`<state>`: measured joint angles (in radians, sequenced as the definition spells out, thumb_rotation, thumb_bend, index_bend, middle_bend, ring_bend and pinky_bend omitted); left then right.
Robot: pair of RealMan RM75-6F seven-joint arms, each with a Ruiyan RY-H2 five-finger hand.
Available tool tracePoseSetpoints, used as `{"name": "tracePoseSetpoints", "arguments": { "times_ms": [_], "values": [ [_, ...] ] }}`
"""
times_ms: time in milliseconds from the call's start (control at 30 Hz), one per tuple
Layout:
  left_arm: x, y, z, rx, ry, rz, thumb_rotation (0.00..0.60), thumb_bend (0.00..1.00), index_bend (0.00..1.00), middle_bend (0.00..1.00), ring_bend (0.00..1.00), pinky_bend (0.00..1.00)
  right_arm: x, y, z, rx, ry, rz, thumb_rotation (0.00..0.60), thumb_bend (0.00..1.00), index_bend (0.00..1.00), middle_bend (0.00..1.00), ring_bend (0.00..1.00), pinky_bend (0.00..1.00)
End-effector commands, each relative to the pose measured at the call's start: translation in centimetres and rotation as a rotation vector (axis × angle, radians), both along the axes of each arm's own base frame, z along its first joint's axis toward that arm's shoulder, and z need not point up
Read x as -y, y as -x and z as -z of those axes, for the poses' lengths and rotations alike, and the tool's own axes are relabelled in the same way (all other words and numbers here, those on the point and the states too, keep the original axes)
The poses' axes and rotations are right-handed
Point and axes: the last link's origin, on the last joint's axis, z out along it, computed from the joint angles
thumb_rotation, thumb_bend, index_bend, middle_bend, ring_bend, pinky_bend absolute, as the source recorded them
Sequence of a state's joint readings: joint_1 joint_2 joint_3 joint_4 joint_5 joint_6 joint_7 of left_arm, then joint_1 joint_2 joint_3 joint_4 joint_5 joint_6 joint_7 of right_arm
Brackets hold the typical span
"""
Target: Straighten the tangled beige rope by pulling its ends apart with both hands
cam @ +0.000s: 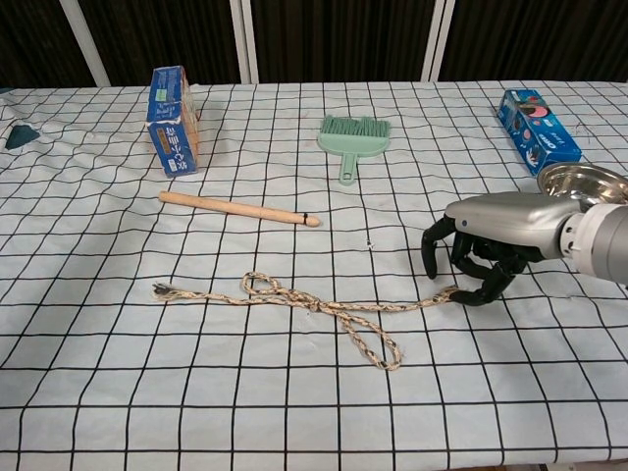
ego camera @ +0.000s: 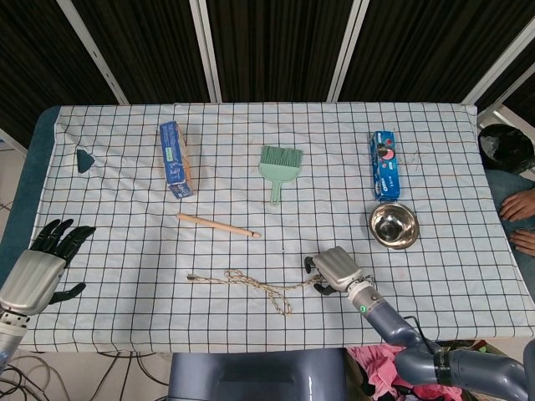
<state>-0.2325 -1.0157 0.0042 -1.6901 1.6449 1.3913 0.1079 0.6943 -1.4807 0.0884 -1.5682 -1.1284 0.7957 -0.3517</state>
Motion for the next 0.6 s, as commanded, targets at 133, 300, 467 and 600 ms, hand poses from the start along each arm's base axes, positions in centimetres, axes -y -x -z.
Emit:
{"name": "tracePoseSetpoints", "arguments": {
  "times_ms": [133, 300, 467, 600],
  "values": [
    [0.0, 0.2, 0.0, 0.005, -0.005, -0.006, 0.6, 0.12, 0.1, 0.14, 0.04, 0.07, -0.4, 0.2, 0.3, 0.001, -0.005, -0.002, 0.6, 0.29, 0.46, 0.81, 0.98, 0.91],
    [-0.1, 0.3, 0.0, 0.007, -0.01, -0.016, 0.6, 0.12, 0.1, 0.14, 0.04, 0.07, -0.3, 0.2, 0.8, 0.008, -0.008, 0.001, 0.6, 0.29, 0.49, 0.81, 0.98, 0.91],
    [-0.1, 0.2, 0.0, 0.004, -0.01, -0.011, 0.6, 0.12, 0.1, 0.14, 0.04, 0.07, -0.3, 0.1, 1.1, 0.017, -0.01, 0.001, 0.6, 0.3, 0.49, 0.82, 0.98, 0.91],
    [-0.2, 0.2, 0.0, 0.005, -0.008, -0.013, 0.6, 0.12, 0.1, 0.14, 0.04, 0.07, -0.3, 0.1, 1.3, 0.019, -0.01, 0.001, 0.6, 0.3, 0.5, 0.82, 0.98, 0.91]
  ]
}}
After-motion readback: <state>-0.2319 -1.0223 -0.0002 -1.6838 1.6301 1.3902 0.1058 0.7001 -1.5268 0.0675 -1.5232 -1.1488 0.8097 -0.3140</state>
